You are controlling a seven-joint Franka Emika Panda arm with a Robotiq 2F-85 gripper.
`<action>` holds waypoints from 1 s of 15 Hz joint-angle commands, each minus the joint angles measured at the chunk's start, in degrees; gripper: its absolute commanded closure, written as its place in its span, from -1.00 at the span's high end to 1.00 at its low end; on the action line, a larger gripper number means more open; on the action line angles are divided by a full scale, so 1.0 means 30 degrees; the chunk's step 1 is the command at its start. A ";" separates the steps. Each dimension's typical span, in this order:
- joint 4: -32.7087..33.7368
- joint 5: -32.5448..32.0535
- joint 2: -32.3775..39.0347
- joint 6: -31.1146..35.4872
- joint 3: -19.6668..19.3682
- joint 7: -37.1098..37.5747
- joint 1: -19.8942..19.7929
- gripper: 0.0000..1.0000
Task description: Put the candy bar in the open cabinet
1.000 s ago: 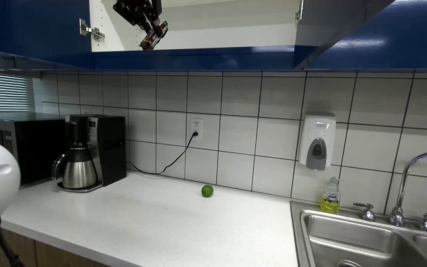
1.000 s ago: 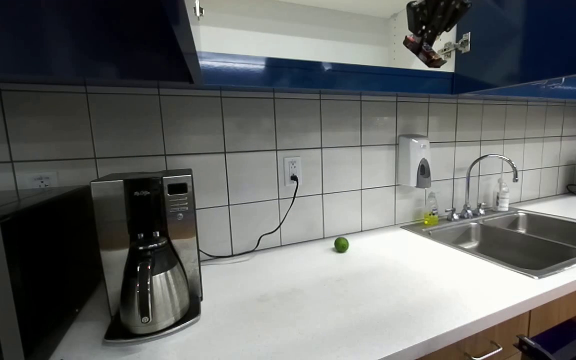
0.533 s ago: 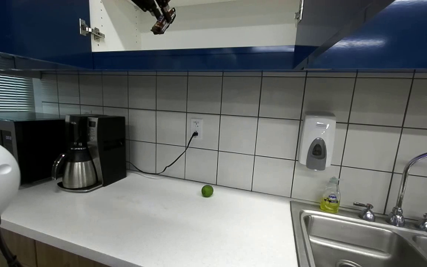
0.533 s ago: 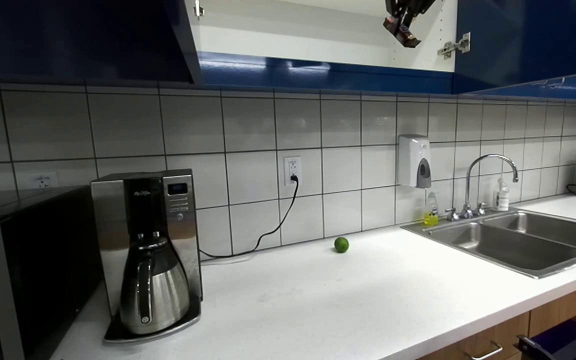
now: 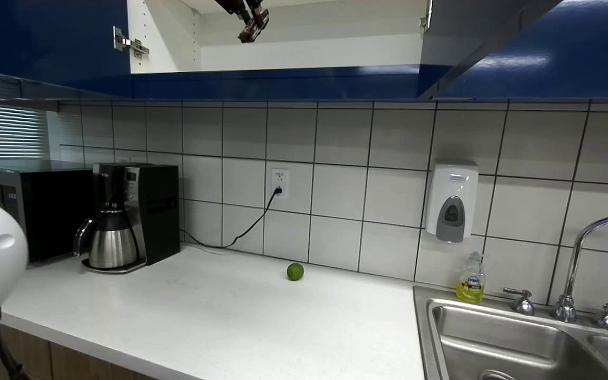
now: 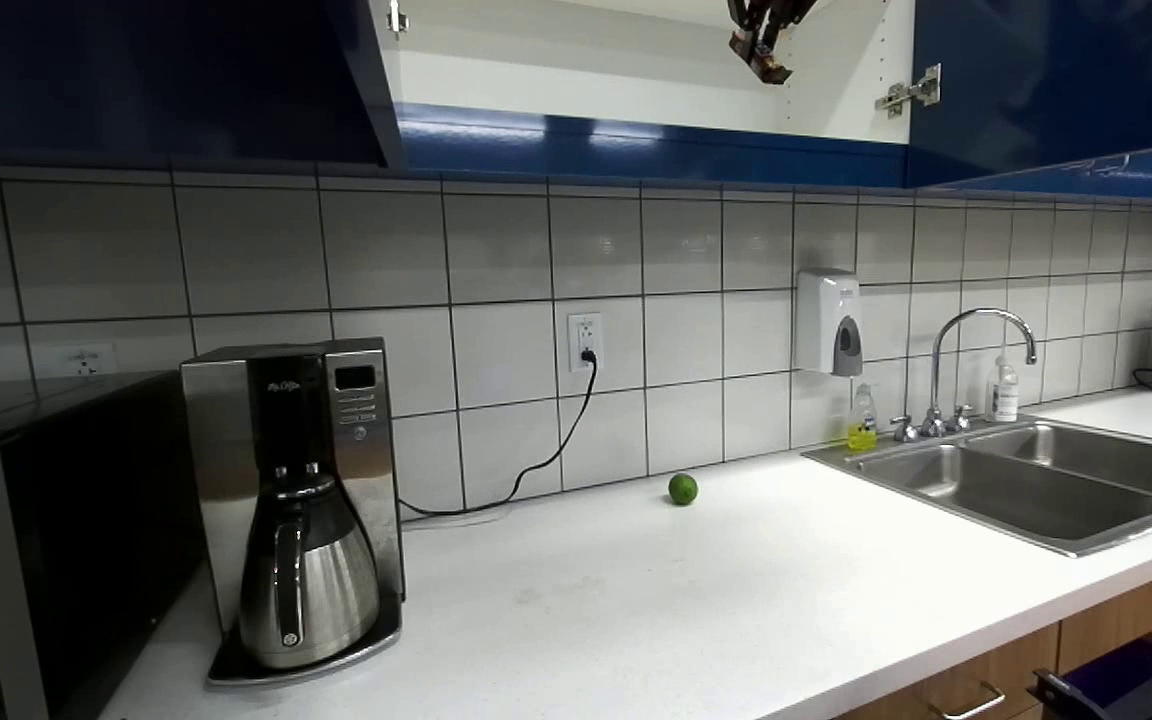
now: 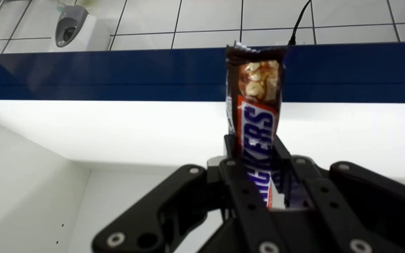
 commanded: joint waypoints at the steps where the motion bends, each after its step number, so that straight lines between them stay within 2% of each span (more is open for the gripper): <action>1: 0.3142 0.0032 0.2157 -0.1306 0.0477 0.0342 -0.0570 -0.88; 9: 0.7248 -0.0368 0.5700 -0.2464 0.0334 0.1006 -0.0398 -0.88; 15: 0.9545 -0.0815 0.8381 -0.2872 0.0183 0.1569 -0.0070 -0.88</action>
